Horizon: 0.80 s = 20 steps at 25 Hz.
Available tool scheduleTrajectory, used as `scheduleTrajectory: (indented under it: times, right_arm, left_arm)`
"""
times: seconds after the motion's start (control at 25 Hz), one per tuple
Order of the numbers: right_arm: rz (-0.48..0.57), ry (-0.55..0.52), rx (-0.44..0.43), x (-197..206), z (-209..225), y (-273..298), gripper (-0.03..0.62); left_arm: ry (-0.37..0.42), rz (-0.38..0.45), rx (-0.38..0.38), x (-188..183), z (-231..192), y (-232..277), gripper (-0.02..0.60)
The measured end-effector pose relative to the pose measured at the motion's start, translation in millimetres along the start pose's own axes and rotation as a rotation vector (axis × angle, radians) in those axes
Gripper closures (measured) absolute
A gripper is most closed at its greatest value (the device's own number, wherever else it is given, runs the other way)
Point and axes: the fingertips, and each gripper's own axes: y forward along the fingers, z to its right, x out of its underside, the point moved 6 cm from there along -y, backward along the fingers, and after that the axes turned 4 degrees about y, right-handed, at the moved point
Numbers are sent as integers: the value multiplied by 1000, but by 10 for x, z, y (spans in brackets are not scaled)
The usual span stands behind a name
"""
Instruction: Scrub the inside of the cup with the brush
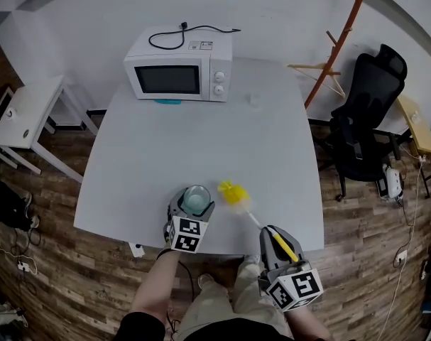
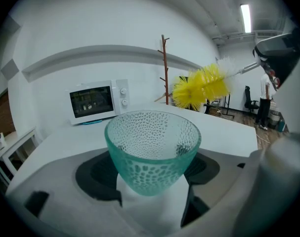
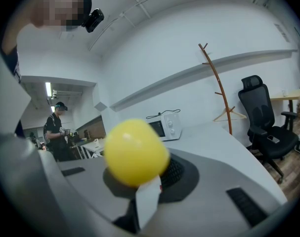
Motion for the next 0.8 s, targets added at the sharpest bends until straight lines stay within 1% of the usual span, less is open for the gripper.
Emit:
scheduleTrajectory:
  times: [0.12,0.24,0.44,0.64,0.8]
  right_arm:
    - [-4,-19,-40,-36,-114,-21,545]
    - [-13,-36,-80,-61,-256,-36,545]
    - [-30,-56,-188,-93,-506,-57,545]
    - [-58,-108,-282,-86,-723,-78,545]
    - [-76,-137,-341,-62,-865,-83,545]
  left_arm:
    - [64,2,-24,-36,-77,-144,193]
    - [145,-13,-57,-31,-181,-302,193]
    - [278,-54,-115,-10,-327,-542,193]
    - [452,-87,-164,-26,-371,-768,193]
    - [558,-100,-206,-78,-418,-924,193]
